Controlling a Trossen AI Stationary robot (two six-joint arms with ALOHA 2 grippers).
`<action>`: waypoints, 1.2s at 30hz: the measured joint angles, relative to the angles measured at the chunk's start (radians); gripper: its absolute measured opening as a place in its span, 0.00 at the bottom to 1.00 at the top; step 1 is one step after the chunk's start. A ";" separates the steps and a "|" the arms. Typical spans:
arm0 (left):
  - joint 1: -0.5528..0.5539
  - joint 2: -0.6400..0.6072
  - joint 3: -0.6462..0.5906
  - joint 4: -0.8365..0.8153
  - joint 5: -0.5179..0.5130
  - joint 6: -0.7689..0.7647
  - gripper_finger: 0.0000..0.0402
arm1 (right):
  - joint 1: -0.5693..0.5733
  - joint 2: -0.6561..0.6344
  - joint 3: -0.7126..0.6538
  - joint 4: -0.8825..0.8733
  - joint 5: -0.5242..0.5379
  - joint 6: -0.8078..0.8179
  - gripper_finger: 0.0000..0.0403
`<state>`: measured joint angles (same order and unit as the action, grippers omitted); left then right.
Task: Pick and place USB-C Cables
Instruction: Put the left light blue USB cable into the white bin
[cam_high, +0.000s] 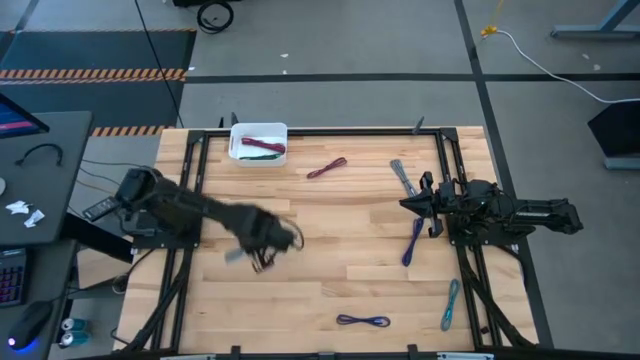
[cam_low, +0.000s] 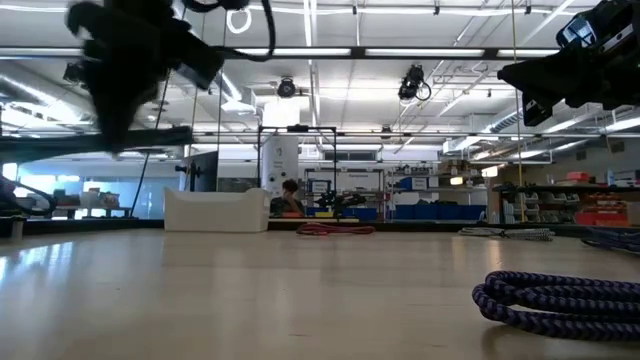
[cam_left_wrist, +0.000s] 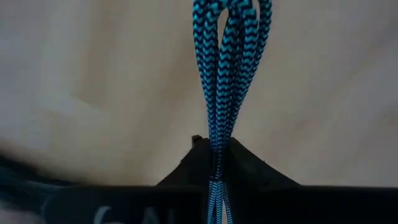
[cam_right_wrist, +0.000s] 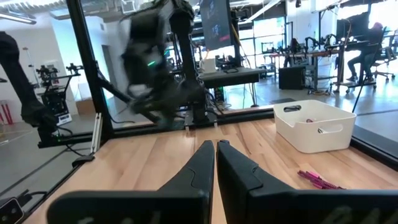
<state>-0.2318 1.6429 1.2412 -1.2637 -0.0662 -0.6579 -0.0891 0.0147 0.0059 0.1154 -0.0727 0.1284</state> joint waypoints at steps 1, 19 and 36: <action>0.034 -0.006 0.021 -0.033 -0.064 0.102 0.07 | 0.000 0.000 0.000 0.004 0.000 0.000 0.06; 0.786 -0.005 0.125 0.230 -0.357 1.334 0.07 | 0.000 0.000 0.000 0.004 0.000 0.000 0.06; 1.028 0.176 0.125 0.542 -0.130 1.610 0.08 | 0.000 0.000 0.000 0.004 0.000 0.000 0.06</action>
<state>0.7966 1.8191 1.3666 -0.7222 -0.1963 0.9518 -0.0895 0.0147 0.0060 0.1192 -0.0727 0.1285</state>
